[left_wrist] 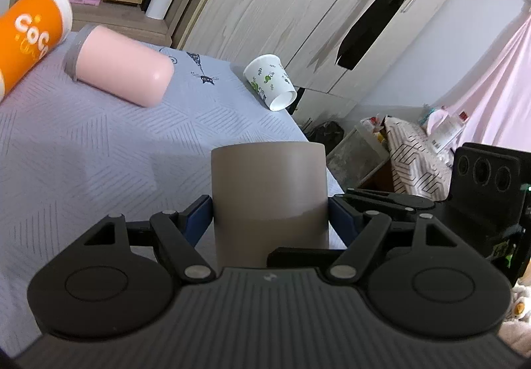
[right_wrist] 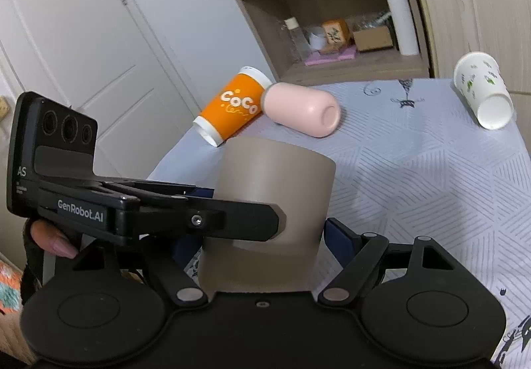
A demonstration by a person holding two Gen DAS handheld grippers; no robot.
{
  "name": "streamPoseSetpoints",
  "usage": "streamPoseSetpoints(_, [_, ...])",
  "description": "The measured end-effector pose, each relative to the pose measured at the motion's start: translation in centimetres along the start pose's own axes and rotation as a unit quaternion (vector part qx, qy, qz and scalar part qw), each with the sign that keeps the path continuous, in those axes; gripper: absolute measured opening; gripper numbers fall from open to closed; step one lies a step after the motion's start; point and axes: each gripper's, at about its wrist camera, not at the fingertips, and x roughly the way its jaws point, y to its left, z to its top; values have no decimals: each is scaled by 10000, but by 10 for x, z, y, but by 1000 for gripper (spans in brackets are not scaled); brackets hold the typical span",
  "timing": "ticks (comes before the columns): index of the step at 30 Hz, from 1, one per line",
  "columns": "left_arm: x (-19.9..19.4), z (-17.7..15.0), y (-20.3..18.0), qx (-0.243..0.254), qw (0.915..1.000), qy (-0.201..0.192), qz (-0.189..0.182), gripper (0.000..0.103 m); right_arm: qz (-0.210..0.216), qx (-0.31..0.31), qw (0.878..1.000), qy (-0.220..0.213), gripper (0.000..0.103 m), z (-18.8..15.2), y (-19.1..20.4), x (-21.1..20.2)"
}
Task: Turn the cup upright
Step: 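Rotate the tumbler upright with the left tool while the right tool steadies it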
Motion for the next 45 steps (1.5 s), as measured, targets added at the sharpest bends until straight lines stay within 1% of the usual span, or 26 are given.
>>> streamPoseSetpoints(2, [-8, -6, 0, -11, 9999, -126, -4, 75, -68, -71, 10000, -11, 84, -4, 7, -2])
streamPoseSetpoints(4, [-16, -10, -6, 282, 9991, -306, 82, 75, -99, -187, 9998, -72, 84, -8, 15, -4])
streamPoseSetpoints(6, [-22, -12, -11, 509, 9979, -361, 197, 75, -144, -336, 9993, -113, 84, -10, 23, -4])
streamPoseSetpoints(10, [-27, -8, -11, 690, 9962, -428, 315, 75, -267, -643, 9974, -205, 83, -9, 34, -1])
streamPoseSetpoints(15, [-24, -3, -5, 857, 9943, -464, 440, 75, -542, -946, 9935, -325, 82, -7, 42, 10])
streamPoseSetpoints(19, [-20, 1, -2, 1090, 9906, -617, 541, 75, -762, -1307, 9871, -524, 82, -9, 46, 21])
streamPoseSetpoints(21, [-19, 5, -1, 1177, 9887, -692, 614, 75, -782, -1391, 9850, -653, 82, -7, 44, 24])
streamPoseSetpoints(24, [-15, 10, 0, 1311, 9858, -764, 725, 75, -693, -1546, 9821, -821, 82, -2, 39, 30])
streamPoseSetpoints(28, [-7, 16, -1, 1574, 9796, -816, 943, 75, -775, -1812, 9758, -952, 82, 3, 37, 42])
streamPoseSetpoints(33, [-1, 19, 0, 1719, 9750, -929, 1056, 75, -1100, -2134, 9620, -1304, 82, 1, 40, 54])
streamPoseSetpoints(36, [1, 21, 0, 1777, 9725, -996, 1129, 75, -1216, -2280, 9555, -1421, 82, 3, 40, 60])
streamPoseSetpoints(38, [3, 22, 0, 1808, 9709, -1024, 1192, 75, -1220, -2352, 9527, -1489, 82, 3, 39, 62])
streamPoseSetpoints(40, [5, 22, 1, 1837, 9697, -1047, 1222, 75, -1139, -2330, 9537, -1525, 82, 5, 35, 64])
streamPoseSetpoints(42, [9, 23, 3, 1774, 9710, -1014, 1239, 75, -1093, -2311, 9539, -1573, 82, 4, 32, 65])
streamPoseSetpoints(43, [11, 23, 5, 1685, 9729, -1007, 1218, 75, -1090, -2322, 9539, -1560, 82, 4, 31, 67])
streamPoseSetpoints(45, [11, 23, 6, 1663, 9729, -1079, 1190, 75, -1070, -2256, 9570, -1478, 82, 7, 27, 69])
